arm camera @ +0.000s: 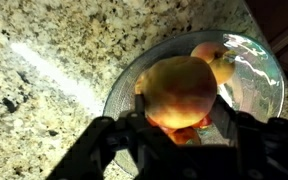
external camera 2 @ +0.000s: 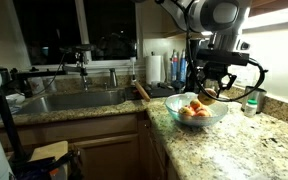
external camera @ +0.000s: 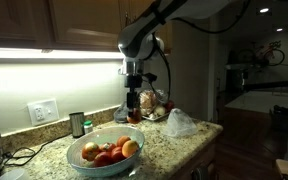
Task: Move the peach from the bag to the bowl
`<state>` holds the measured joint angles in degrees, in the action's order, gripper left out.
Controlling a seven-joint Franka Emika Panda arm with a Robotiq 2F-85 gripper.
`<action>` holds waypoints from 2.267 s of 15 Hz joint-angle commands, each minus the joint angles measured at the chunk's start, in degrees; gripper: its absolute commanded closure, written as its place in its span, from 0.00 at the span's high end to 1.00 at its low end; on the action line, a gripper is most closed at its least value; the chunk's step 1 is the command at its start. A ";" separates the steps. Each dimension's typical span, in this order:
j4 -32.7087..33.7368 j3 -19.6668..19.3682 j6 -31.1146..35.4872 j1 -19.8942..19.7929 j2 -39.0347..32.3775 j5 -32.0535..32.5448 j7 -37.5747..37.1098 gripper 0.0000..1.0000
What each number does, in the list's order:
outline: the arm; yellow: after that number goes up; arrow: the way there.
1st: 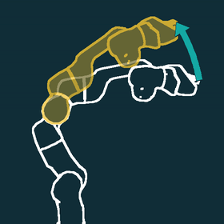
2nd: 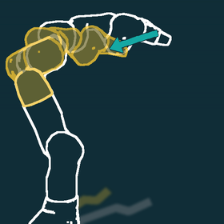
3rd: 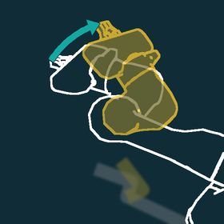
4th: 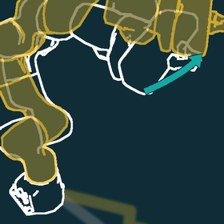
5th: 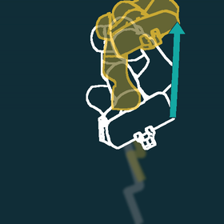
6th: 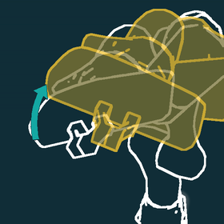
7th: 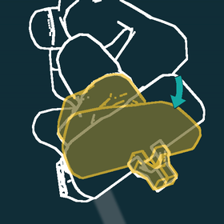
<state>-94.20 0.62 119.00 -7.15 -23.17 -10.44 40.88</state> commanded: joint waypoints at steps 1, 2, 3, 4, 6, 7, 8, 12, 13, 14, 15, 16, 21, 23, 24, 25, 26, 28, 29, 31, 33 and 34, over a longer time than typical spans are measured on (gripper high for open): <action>1.46 1.18 -2.58 -1.56 -0.15 -1.42 0.89 0.41; 1.46 1.17 -2.75 -1.58 -0.14 -1.43 0.77 0.41; 1.47 1.15 -2.90 -1.60 -0.14 -1.40 0.67 0.41; 1.47 1.14 -3.00 -1.63 -0.13 -1.37 0.57 0.41; 1.47 1.06 -3.27 -1.64 -0.11 -1.28 0.28 0.41; 1.46 1.04 -3.35 -1.65 -0.11 -1.27 0.21 0.41; 1.46 1.04 -3.39 -1.65 -0.11 -1.28 0.19 0.41; 1.10 0.53 -1.09 -1.27 0.13 -0.27 -1.10 0.41; 1.18 0.41 -1.14 -1.20 0.15 0.06 -1.39 0.41; 1.26 0.36 -1.06 -1.18 0.16 0.20 -1.59 0.41; 1.38 0.36 -1.29 -1.20 0.15 0.24 -1.63 0.41; 1.47 0.38 -1.48 -1.22 0.12 0.28 -1.57 0.41; 1.55 0.37 -1.29 -1.21 0.11 0.38 -1.49 0.41; 1.57 0.36 -1.15 -1.20 0.11 0.46 -1.44 0.41; 1.57 0.35 -1.12 -1.19 0.11 0.47 -1.46 0.41; 1.58 0.35 -1.10 -1.19 0.12 0.47 -1.49 0.41; 1.59 0.34 -1.10 -1.18 0.12 0.51 -1.50 0.41; 1.74 0.37 -1.59 -1.20 0.08 0.58 -1.28 0.41; 1.74 0.40 -1.59 -1.23 0.07 0.47 -1.33 0.41; 1.76 0.45 -1.56 -1.26 0.05 0.36 -1.20 0.41; 1.78 0.46 -1.58 -1.27 0.04 0.35 -1.17 0.41; 1.79 0.44 -1.62 -1.26 0.05 0.39 -1.20 0.41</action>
<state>-93.27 0.72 118.05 -7.75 -23.17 -10.48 40.38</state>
